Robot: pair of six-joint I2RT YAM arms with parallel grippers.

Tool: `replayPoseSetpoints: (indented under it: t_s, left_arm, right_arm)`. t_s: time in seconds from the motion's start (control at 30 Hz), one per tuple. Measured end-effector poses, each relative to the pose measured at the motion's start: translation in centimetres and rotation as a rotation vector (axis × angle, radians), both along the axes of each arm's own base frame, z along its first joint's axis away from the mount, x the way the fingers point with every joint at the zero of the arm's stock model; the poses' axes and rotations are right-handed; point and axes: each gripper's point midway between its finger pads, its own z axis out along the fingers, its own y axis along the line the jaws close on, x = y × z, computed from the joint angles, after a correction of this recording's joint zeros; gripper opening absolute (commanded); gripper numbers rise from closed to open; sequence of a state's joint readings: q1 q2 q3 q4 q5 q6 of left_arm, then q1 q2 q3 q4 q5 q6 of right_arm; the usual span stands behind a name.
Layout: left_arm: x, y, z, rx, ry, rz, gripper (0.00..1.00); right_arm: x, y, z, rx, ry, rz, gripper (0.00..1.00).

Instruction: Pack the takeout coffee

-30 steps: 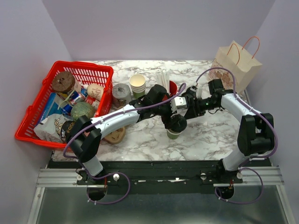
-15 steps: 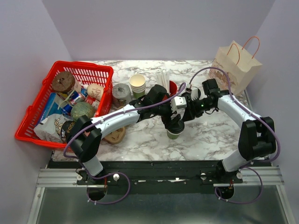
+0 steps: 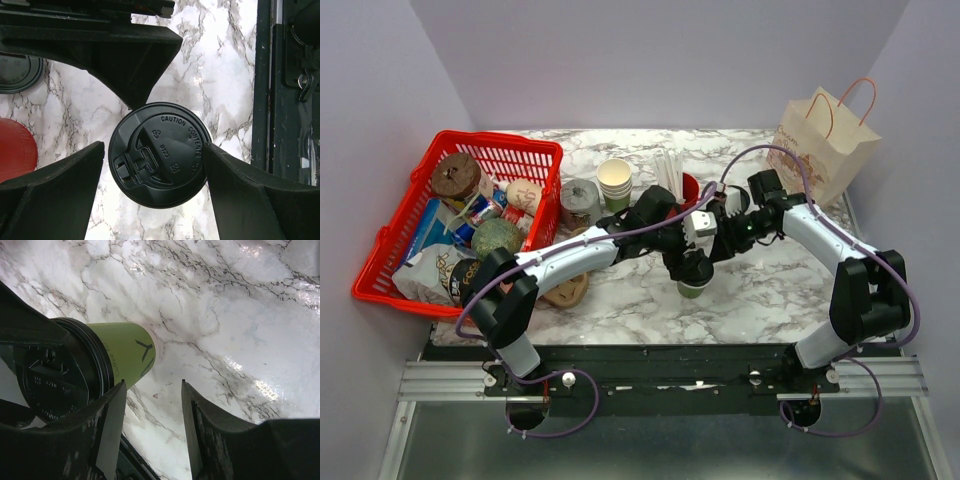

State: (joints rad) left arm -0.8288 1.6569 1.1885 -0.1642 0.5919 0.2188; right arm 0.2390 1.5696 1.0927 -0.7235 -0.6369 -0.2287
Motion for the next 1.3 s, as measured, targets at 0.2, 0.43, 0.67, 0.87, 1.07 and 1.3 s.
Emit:
replayPoseSetpoints:
  t_s: [0.2, 0.43, 0.67, 0.87, 1.07, 1.3]
  left_arm:
    - [-0.2, 0.2, 0.4, -0.006, -0.006, 0.001, 0.87]
    - [-0.2, 0.3, 2.2, -0.034, -0.037, -0.002, 0.89]
    - [1.3, 1.7, 4.9, -0.083, -0.033, 0.125, 0.9]
    - [2.5, 3.9, 4.3, -0.139, 0.066, 0.278, 0.9]
    - [2.2, 4.5, 2.1, -0.148, 0.191, 0.352, 0.91]
    - [2.9, 4.2, 1.8, -0.202, 0.285, 0.398, 0.9]
  right_arm:
    - [0.3, -0.7, -0.5, -0.057, -0.015, -0.014, 0.57]
    - [2.3, -2.4, 0.9, -0.124, -0.08, -0.041, 0.59]
    - [6.4, -6.3, 10.5, -0.004, -0.446, -0.233, 1.0]
    - [3.2, -1.2, 15.0, 0.312, -0.467, -0.073, 0.99]
    - [0.6, 0.0, 5.3, 0.372, -0.039, -0.064, 0.98]
    - [-1.8, 0.6, 4.8, 0.43, 0.075, -0.052, 0.96]
